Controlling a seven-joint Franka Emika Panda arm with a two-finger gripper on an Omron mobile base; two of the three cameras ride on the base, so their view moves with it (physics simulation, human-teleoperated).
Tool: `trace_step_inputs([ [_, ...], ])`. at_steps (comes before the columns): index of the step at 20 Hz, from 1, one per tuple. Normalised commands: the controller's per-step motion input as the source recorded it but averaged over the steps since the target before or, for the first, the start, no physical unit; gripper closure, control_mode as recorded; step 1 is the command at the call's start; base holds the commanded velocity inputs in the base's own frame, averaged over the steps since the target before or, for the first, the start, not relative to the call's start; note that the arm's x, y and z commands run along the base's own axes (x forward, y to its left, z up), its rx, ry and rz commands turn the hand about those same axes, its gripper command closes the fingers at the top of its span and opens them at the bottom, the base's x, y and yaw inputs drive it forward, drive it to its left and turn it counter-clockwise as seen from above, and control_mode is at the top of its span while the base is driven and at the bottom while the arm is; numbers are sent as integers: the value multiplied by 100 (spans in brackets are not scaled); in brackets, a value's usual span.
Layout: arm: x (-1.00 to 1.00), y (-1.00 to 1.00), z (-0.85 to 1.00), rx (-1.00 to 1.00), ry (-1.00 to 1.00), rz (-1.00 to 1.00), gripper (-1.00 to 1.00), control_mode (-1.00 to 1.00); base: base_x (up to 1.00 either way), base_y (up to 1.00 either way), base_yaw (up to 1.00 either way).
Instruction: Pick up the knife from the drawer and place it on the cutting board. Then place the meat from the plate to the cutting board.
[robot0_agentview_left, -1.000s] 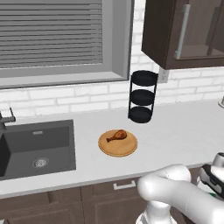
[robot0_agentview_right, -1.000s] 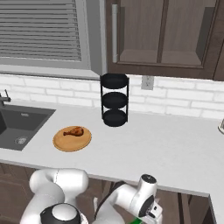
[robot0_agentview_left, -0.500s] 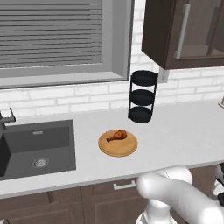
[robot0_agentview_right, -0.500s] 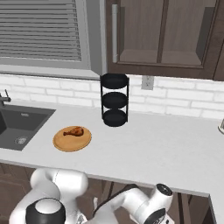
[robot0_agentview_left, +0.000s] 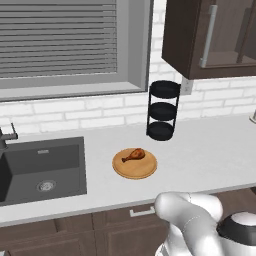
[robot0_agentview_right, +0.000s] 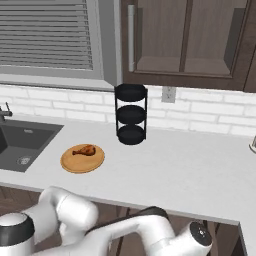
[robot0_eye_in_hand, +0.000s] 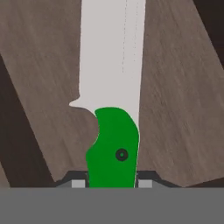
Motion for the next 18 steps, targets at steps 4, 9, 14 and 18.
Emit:
trace_step_inputs([
  [4,-47,38,100,0,-28,0,100,-100,0,0,0],
  [9,8,79,100,0,-25,0,100,-100,0,0,0],
  [14,46,100,72,0,-4,0,100,-100,0,0,0],
  [18,64,82,76,-3,12,0,100,-100,0,0,0],
])
